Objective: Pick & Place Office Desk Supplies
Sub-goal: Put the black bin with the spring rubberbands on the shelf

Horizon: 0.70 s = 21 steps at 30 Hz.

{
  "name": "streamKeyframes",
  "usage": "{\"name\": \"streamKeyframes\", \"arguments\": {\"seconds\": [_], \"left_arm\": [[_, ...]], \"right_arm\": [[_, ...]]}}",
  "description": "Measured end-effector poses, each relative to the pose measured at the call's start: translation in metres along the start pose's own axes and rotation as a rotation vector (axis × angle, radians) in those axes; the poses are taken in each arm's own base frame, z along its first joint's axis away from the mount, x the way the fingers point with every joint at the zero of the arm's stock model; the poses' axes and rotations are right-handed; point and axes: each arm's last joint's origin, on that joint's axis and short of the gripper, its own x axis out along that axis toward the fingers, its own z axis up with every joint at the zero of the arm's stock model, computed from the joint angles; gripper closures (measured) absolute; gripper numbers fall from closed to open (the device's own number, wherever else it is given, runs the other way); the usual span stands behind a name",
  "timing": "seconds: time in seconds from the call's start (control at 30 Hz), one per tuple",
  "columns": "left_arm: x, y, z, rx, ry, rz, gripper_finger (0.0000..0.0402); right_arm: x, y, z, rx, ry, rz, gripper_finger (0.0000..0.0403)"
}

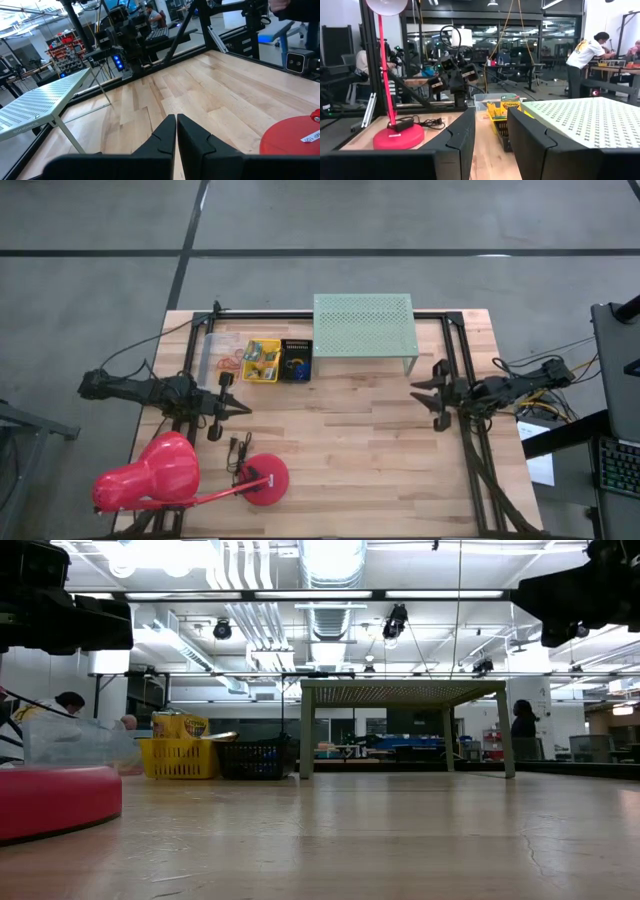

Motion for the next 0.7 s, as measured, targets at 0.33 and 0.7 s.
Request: {"name": "streamKeyframes", "arguments": {"seconds": [0.33, 0.7], "left_arm": [[0.0, 0.0, 0.0, 0.0, 0.0, 0.0, 0.0382], [0.0, 0.0, 0.0, 0.0, 0.001, 0.0, 0.0382]], "right_arm": [[0.001, 0.007, -0.012, -0.273, 0.097, 0.23, 0.0289], [0.008, 0.007, -0.006, -0.278, 0.151, 0.115, 0.0289]]}}
